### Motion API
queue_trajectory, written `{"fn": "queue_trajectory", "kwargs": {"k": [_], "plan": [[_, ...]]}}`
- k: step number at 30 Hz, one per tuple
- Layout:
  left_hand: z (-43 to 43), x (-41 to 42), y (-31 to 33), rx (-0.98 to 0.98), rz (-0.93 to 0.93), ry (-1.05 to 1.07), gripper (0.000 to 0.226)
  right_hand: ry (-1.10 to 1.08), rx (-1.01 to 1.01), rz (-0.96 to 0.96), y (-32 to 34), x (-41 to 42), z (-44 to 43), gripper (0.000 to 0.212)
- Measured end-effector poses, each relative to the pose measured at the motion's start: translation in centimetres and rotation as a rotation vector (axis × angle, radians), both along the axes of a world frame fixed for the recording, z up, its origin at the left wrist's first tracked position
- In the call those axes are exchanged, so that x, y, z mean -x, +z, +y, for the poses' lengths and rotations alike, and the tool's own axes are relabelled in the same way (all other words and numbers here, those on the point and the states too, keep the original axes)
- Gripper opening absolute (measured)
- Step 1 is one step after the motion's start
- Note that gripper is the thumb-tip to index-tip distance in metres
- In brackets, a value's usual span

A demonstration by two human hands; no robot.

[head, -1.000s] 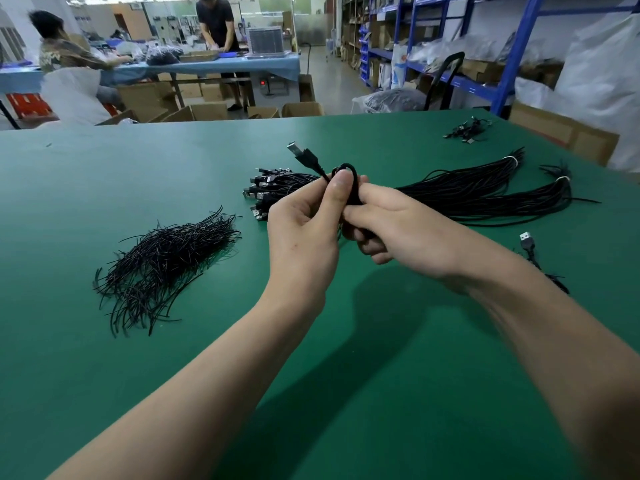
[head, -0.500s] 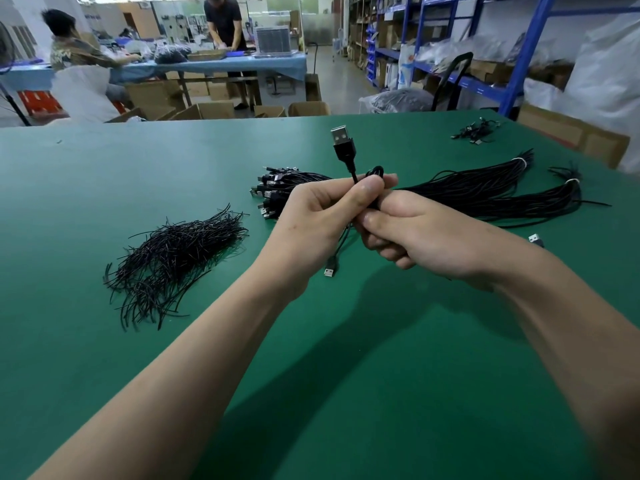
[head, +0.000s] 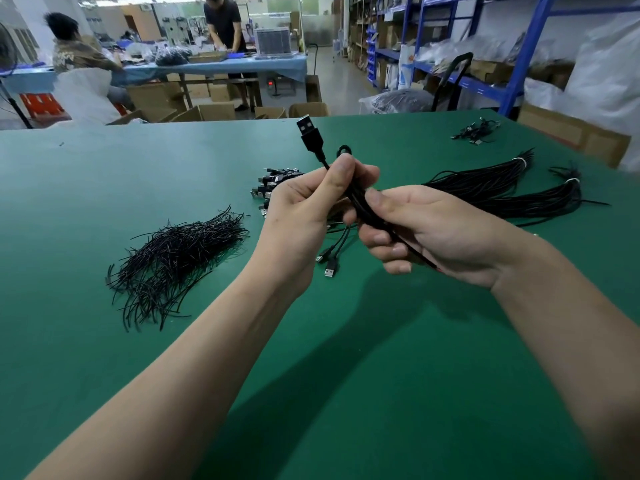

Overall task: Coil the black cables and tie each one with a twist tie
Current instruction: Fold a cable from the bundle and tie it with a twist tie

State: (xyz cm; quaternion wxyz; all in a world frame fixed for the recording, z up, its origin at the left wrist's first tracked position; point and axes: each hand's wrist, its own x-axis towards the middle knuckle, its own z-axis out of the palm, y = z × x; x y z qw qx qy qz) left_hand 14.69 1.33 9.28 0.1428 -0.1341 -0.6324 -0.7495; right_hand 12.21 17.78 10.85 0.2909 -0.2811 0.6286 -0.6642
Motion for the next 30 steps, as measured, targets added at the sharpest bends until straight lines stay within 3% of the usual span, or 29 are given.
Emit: {"fn": "queue_trajectory", "kwargs": {"k": [5, 12, 15, 18, 21, 26, 30], "plan": [[0.1, 0.1, -0.3, 0.01, -0.017, 0.072, 0.03, -0.139, -0.084, 0.204, -1.0, -0.4, -1.8, 0.03], [0.8, -0.1, -0.8, -0.053, -0.05, 0.074, 0.029, -0.478, -0.374, 0.776, -2.0, -1.1, -2.7, 0.035], [1.3, -0.1, -1.2, 0.031, -0.077, 0.045, 0.032, -0.52, -0.281, 0.722, -3.2, -2.1, -2.2, 0.036], [1.4, -0.4, -1.7, 0.253, -0.125, 0.0, 0.034, -0.554, -0.204, 0.463, -4.7, -3.0, -1.0, 0.034], [-0.5, -0.6, -2.2, 0.588, -0.202, 0.04, 0.043, -0.57, -0.235, 0.327, -5.6, -4.2, -0.2, 0.034], [-9.8, -1.7, -3.1, 1.301, -0.338, 0.558, 0.028, -0.502, -0.3, 0.224, -7.0, -6.0, -0.9, 0.034], [-14.9, -3.8, -4.7, 1.556, -0.511, 0.77, 0.015, -0.489, -0.35, 0.286, -8.3, -6.4, -1.6, 0.036]]}}
